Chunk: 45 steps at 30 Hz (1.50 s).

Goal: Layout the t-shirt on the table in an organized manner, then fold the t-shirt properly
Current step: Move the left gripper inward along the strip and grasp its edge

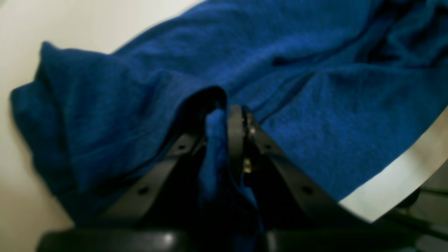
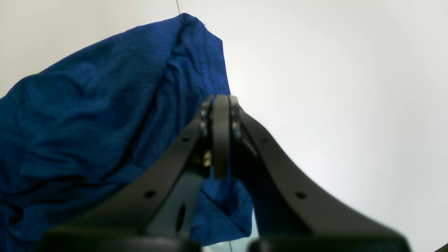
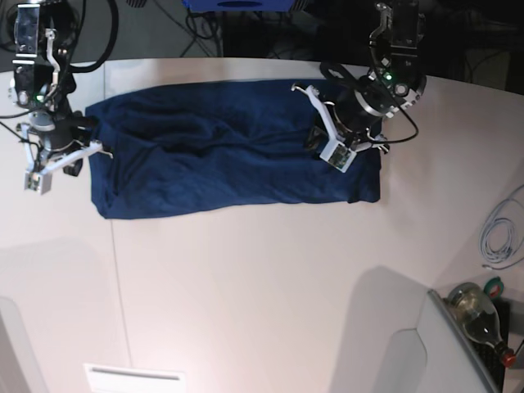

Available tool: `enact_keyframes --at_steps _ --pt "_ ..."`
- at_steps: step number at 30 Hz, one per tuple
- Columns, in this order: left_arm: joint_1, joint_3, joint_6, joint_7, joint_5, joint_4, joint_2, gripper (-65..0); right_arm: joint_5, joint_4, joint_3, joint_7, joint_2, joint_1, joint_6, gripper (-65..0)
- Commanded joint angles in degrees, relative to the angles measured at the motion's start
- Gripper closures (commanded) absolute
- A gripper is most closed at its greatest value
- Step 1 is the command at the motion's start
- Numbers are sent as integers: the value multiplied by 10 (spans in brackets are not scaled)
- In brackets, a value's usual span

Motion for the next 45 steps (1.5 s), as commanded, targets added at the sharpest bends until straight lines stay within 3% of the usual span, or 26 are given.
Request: enact_keyframes --at_steps 1,3,20,41,45 --pt "-7 5 -2 4 -4 8 3 0 2 11 4 12 5 4 1 -6" --pt "-19 10 -2 25 -4 8 6 0 2 11 5 12 5 4 1 -6" --pt "-40 47 -2 28 2 -13 30 0 2 11 4 12 5 5 1 -6" --pt "-46 50 -2 28 -3 -13 30 0 2 11 4 12 5 5 1 -6" --pt "-45 57 -2 28 3 -12 30 -166 2 11 4 12 5 5 1 -6"
